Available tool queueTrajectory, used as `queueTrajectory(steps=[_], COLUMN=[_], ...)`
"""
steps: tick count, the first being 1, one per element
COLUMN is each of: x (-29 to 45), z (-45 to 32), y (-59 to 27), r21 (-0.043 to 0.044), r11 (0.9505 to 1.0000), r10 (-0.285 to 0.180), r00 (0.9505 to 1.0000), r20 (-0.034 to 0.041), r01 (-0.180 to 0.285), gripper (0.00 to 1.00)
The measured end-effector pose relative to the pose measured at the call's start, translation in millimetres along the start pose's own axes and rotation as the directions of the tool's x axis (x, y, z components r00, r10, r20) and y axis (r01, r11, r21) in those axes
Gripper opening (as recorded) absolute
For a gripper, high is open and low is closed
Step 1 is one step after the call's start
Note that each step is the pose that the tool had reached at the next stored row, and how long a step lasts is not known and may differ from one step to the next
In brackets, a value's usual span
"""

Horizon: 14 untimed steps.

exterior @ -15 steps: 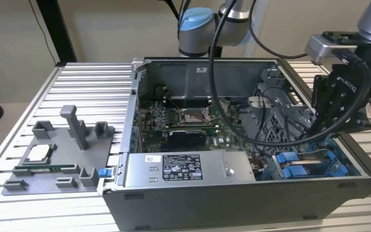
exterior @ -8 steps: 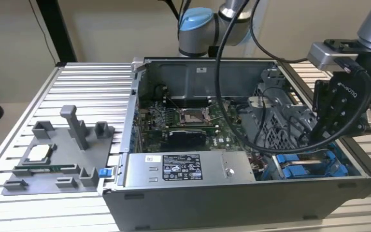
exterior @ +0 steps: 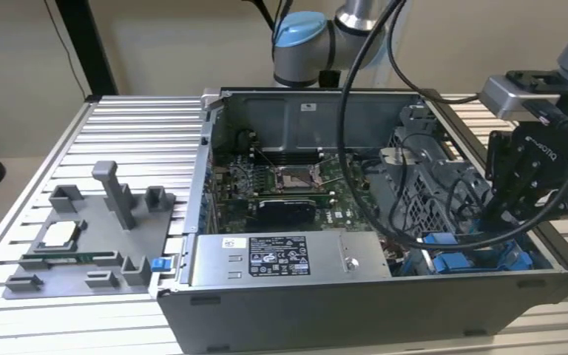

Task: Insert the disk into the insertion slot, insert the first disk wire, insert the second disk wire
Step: 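Insert the first disk wire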

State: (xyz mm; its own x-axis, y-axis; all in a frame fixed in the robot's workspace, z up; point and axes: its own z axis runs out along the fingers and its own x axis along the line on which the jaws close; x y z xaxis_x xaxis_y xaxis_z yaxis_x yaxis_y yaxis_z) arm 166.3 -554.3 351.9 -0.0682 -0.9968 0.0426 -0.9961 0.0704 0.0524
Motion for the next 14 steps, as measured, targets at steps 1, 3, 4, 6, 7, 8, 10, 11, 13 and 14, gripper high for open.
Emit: queueTrajectory(steps=[1, 3, 4, 6, 7, 8, 10, 11, 13, 14], x=[2.5, 5.1, 5.0, 5.0, 4.7, 4.5, 4.1, 3.8, 2.5, 2.0], z=[0.0, 0.8, 1.3, 1.8, 2.3, 2.8, 4.3, 5.1, 6.3, 6.6], y=[-0.2, -0.5, -0.5, -0.5, -0.5, -0.5, -0.5, -0.6, -0.3, 0.1], r21=[0.0000, -0.0002, 0.0009, 0.0033, 0.0052, 0.0077, 0.0149, 0.0190, 0.0261, 0.0278], r11=[1.0000, 1.0000, 1.0000, 1.0000, 1.0000, 1.0000, 0.9999, 0.9998, 0.9997, 0.9996], r10=[0.000, 0.002, 0.002, 0.002, 0.002, 0.001, 0.000, 0.000, -0.001, 0.000], r00=[1.0000, 1.0000, 1.0000, 1.0000, 1.0000, 1.0000, 1.0000, 1.0000, 1.0000, 1.0000], r20=[0.0001, 0.0006, 0.0009, 0.0018, 0.0023, 0.0025, 0.0028, 0.0030, 0.0035, 0.0036], r01=[0.000, -0.002, -0.002, -0.002, -0.002, -0.001, 0.000, 0.000, 0.000, 0.000], gripper=[0.00, 0.00, 0.00, 0.00, 0.00, 0.00, 0.00, 0.00, 0.00, 0.00])
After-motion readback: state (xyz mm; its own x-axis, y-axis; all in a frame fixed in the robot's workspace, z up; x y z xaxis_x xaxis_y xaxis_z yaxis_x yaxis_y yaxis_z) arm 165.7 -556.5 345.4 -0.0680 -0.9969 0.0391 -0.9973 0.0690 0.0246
